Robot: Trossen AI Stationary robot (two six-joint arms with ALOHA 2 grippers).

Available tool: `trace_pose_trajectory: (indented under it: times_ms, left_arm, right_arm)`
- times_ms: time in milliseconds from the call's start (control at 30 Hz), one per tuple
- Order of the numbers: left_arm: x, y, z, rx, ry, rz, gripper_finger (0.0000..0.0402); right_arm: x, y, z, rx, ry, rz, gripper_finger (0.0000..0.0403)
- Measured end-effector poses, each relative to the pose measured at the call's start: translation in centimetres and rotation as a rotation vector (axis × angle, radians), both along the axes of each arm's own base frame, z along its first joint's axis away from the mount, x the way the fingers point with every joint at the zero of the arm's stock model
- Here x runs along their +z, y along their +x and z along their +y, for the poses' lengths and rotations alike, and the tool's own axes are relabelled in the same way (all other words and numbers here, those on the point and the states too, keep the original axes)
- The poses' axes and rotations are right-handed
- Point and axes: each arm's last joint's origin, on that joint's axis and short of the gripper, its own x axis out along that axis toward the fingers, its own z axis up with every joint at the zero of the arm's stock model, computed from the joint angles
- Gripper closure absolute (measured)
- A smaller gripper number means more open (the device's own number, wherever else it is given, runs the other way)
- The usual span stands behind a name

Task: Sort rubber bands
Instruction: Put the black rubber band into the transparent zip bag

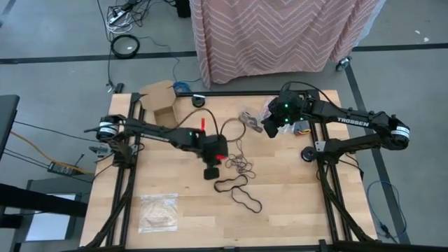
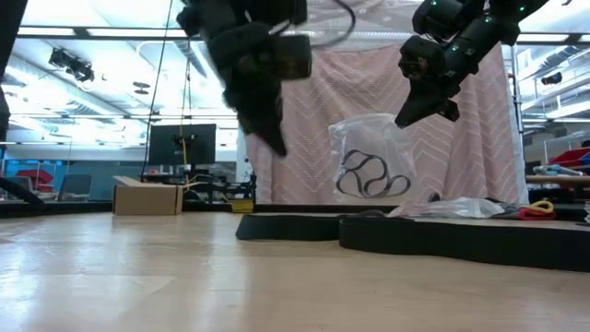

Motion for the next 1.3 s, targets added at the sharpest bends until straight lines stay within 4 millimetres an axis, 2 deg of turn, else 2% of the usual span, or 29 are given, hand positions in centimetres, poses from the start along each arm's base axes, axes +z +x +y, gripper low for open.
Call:
trace_pose_trajectory:
  times_ms: [167,233,367,600,733,867,1033,1300]
  left_arm:
    - [0.2,-0.4,-3.1,-0.343,0.018,-0.053,0.0372]
    - [-0.3,-0.4,-4.2,-0.431,0.035,-0.061,0.0367]
    - [-1.5,0.2,-5.0,-0.461,0.044,-0.069,0.034]
    - [-3.3,1.0,-5.2,-0.493,0.031,-0.054,0.0266]
    - [-4.5,1.3,-5.2,-0.502,0.024,-0.033,0.0249]
    - [-6.2,1.6,-5.1,-0.469,0.097,0.018,0.0258]
    - [-8.1,1.8,-5.4,-0.483,0.037,0.076,0.0288]
    - [-8.2,1.6,-5.4,-0.396,-0.001,0.142,0.0391]
  right_arm:
    - [0.0,0.0,0.0,0.012,-0.011,0.005,0.0402]
    - [0.0,0.0,0.0,0.013,-0.012,0.006,0.0402]
    - [0.0,0.0,0.0,0.013,-0.014,0.003,0.0402]
    - [0.0,0.0,0.0,0.013,-0.012,0.006,0.0402]
    - [0.0,0.0,0.0,0.013,-0.012,0.006,0.0402]
    - [0.0,0.0,0.0,0.013,-0.012,0.006,0.0402]
    - [0.0,0.0,0.0,0.011,-0.01,0.005,0.0402]
    - [0.0,0.0,0.0,0.01,-0.01,0.006,0.0402]
